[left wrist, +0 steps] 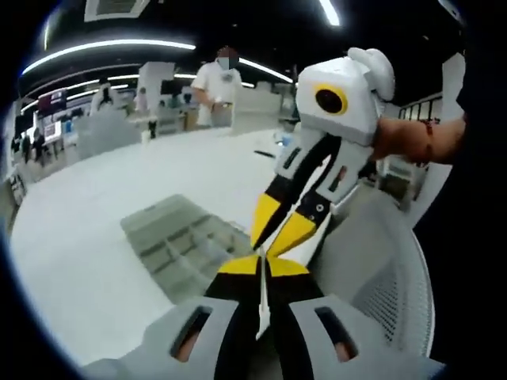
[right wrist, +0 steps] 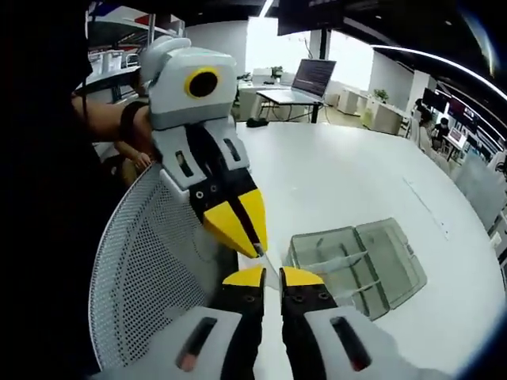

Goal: Insert the divider into the dual guide fixture by aligning both edges with the guide slots and pushing it downward to the bottom, including one-sided entry, uneven engagement, binding, and posture correction.

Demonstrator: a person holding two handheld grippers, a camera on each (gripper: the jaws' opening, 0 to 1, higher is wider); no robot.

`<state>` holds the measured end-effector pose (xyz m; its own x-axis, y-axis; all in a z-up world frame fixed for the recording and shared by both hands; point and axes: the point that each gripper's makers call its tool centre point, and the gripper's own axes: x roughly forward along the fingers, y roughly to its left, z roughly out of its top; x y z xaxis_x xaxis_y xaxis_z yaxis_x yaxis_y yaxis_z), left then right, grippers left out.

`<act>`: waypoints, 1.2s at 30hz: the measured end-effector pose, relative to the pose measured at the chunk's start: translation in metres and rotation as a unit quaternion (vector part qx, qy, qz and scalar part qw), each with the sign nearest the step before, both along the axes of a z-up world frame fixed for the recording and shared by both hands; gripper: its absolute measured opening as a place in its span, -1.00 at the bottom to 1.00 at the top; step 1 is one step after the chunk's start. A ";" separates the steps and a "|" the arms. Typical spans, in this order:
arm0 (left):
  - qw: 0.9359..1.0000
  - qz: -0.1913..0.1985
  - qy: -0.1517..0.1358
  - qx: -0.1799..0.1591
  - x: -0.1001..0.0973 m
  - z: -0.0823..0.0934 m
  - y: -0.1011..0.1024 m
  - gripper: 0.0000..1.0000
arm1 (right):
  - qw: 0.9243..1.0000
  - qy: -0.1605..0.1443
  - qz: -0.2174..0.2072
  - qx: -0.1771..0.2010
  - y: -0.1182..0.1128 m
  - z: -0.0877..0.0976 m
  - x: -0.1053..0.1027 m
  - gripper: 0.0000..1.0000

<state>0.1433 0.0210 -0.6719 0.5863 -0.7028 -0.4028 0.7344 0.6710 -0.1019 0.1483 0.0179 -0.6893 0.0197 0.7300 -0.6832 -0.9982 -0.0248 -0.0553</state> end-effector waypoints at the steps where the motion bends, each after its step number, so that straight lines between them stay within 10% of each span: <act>1: 1.000 -0.004 -0.002 -0.002 -0.001 0.001 -0.001 -1.00 | 1.000 0.003 -0.002 -0.001 -0.001 -0.001 0.001 -0.92; 36: 0.999 -0.001 -0.025 -0.020 0.027 0.006 -0.002 -0.89 | 0.998 -0.014 0.047 -0.026 -0.012 0.006 0.015 -1.00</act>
